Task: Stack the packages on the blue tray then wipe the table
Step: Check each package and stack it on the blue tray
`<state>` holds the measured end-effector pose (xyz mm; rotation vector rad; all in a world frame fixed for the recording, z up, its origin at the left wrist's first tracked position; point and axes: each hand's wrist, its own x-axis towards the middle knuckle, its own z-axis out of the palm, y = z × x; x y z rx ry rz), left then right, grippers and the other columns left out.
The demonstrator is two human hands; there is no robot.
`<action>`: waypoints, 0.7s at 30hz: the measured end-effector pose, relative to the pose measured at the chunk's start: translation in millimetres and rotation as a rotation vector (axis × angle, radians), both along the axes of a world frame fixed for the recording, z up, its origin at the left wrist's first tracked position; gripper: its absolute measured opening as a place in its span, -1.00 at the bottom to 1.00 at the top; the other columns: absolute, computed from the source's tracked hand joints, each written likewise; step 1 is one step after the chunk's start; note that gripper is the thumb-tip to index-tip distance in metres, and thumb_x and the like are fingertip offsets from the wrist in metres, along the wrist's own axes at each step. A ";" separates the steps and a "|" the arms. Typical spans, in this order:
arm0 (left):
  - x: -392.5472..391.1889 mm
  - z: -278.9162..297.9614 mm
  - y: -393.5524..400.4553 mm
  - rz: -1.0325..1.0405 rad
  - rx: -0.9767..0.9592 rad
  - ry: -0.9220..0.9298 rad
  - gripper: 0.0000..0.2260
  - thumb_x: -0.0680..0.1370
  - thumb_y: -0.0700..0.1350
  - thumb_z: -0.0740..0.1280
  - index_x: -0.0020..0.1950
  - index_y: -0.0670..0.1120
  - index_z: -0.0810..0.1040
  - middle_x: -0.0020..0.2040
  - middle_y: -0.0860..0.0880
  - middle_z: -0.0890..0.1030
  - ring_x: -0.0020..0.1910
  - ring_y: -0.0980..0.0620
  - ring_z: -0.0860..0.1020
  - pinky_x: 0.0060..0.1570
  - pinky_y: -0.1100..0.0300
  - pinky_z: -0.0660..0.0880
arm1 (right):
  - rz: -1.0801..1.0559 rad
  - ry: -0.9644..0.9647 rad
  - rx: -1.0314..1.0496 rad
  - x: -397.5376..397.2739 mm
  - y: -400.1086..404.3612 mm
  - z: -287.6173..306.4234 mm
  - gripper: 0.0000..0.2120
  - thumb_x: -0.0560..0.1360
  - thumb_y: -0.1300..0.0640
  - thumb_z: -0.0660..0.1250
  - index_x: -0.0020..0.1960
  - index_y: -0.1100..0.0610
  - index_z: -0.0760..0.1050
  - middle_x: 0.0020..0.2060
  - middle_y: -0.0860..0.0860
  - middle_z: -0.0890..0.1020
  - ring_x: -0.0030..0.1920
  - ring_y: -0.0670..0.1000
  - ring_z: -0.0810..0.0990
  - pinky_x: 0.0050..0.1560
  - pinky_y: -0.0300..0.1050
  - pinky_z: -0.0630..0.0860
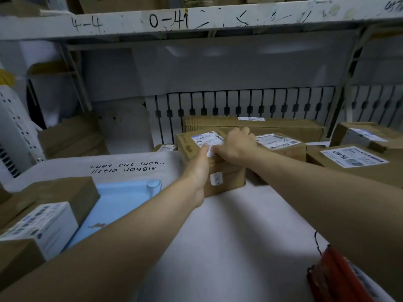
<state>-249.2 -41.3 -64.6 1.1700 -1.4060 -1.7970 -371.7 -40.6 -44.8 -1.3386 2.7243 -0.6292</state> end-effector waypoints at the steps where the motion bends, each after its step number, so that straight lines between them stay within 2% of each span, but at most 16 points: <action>1: 7.7 1.9 1.4 0.025 -0.012 -0.019 -0.67 0.60 0.22 0.18 0.11 0.05 0.61 -0.10 -0.02 0.68 -0.12 0.02 0.64 -0.09 0.12 0.59 | 0.029 -0.028 -0.007 0.7 4.0 0.4 -0.36 0.50 -0.21 0.34 0.31 0.28 0.39 0.31 0.25 0.40 0.25 0.26 0.45 0.19 0.08 0.46; 2: 16.0 2.6 2.1 0.051 -0.012 -0.024 -0.68 0.59 0.20 0.21 0.10 0.04 0.62 -0.11 -0.02 0.69 -0.15 0.00 0.65 -0.13 0.12 0.61 | 0.056 -0.052 -0.007 2.2 9.7 0.5 -0.49 0.50 -0.19 0.33 0.14 0.25 0.48 0.22 0.24 0.51 0.13 0.24 0.54 0.05 0.03 0.51; 3: 25.0 3.2 3.1 0.067 -0.007 -0.036 -0.67 0.56 0.20 0.25 0.11 0.03 0.63 -0.08 -0.04 0.70 -0.12 -0.04 0.67 -0.07 0.06 0.63 | 0.080 -0.085 -0.003 4.5 17.0 0.6 -0.57 0.52 -0.17 0.32 -0.04 0.23 0.49 0.10 0.22 0.58 0.01 0.21 0.58 -0.09 -0.03 0.52; 4: 33.0 4.3 6.2 0.074 -0.008 -0.053 -0.64 0.50 0.21 0.29 0.12 0.02 0.64 -0.05 -0.05 0.72 -0.08 -0.09 0.69 0.01 -0.02 0.63 | 0.096 -0.132 -0.002 8.2 25.5 1.0 -0.59 0.54 -0.15 0.31 -0.14 0.22 0.45 -0.02 0.19 0.61 -0.09 0.19 0.59 -0.21 -0.06 0.52; 5: 40.6 5.5 11.7 0.073 -0.011 -0.070 -0.61 0.43 0.22 0.32 0.12 0.02 0.64 -0.02 -0.07 0.72 -0.04 -0.13 0.68 0.06 -0.09 0.61 | 0.099 -0.196 -0.005 12.0 34.7 1.7 -0.60 0.56 -0.13 0.30 -0.15 0.22 0.43 -0.11 0.16 0.59 -0.15 0.18 0.59 -0.32 -0.07 0.53; 7: 52.2 4.3 19.3 0.066 0.000 -0.089 -0.54 0.30 0.20 0.38 0.11 0.02 0.63 0.04 -0.08 0.70 0.03 -0.16 0.66 0.12 -0.13 0.57 | 0.068 -0.320 -0.007 22.0 55.3 5.2 -0.61 0.59 -0.12 0.28 -0.03 0.25 0.41 -0.20 0.11 0.50 -0.22 0.16 0.57 -0.45 -0.09 0.54; 9: 63.0 5.8 32.2 0.048 0.010 -0.105 -0.66 0.37 0.11 0.38 0.05 -0.03 0.65 -0.01 -0.10 0.71 -0.01 -0.15 0.66 0.07 -0.03 0.58 | 0.048 -0.383 0.000 30.5 72.8 8.2 -0.52 0.59 -0.16 0.27 0.17 0.27 0.44 -0.17 0.09 0.49 -0.19 0.12 0.55 -0.45 -0.12 0.51; 11: 71.8 3.8 43.2 0.050 0.027 -0.100 -0.79 0.49 0.03 0.35 -0.01 -0.07 0.65 -0.11 -0.10 0.72 -0.14 -0.13 0.66 -0.11 0.08 0.57 | 0.047 -0.460 -0.013 36.4 86.8 8.7 -0.42 0.56 -0.18 0.30 0.36 0.25 0.38 0.02 0.14 0.56 -0.04 0.16 0.59 -0.26 -0.01 0.62; 13: 81.1 2.9 55.9 0.033 0.072 -0.097 -0.81 0.52 0.02 0.34 -0.03 -0.08 0.65 -0.17 -0.11 0.72 -0.22 -0.11 0.66 -0.15 0.08 0.59 | 0.043 -0.566 -0.030 42.0 103.4 6.4 -0.34 0.53 -0.20 0.34 0.42 0.21 0.31 0.17 0.20 0.56 0.06 0.23 0.61 -0.09 0.13 0.66; 16: 94.1 1.9 73.3 0.020 0.124 -0.067 -0.80 0.56 0.01 0.34 -0.08 -0.09 0.65 -0.31 -0.10 0.71 -0.31 -0.09 0.65 -0.13 0.04 0.60 | 0.006 -0.729 -0.033 53.7 127.4 1.4 -0.26 0.46 -0.24 0.40 0.41 0.23 0.30 0.19 0.22 0.56 0.05 0.27 0.63 -0.08 0.22 0.66; 18: 101.2 2.6 83.6 0.001 0.135 -0.076 -0.80 0.57 0.00 0.34 -0.06 -0.11 0.65 -0.30 -0.11 0.71 -0.31 -0.09 0.65 -0.15 0.04 0.61 | -0.011 -0.802 -0.057 61.9 142.5 -0.2 -0.28 0.44 -0.24 0.43 0.35 0.25 0.37 0.12 0.20 0.59 0.00 0.25 0.65 -0.15 0.27 0.66; 21: 108.3 9.3 94.0 -0.017 0.106 -0.055 -0.79 0.55 0.00 0.37 0.01 -0.13 0.66 -0.20 -0.13 0.73 -0.28 -0.10 0.67 -0.20 0.05 0.63 | 0.001 -0.870 -0.184 69.0 158.7 1.0 -0.44 0.45 -0.18 0.45 0.20 0.23 0.43 0.00 0.13 0.63 -0.07 0.14 0.64 -0.26 0.08 0.64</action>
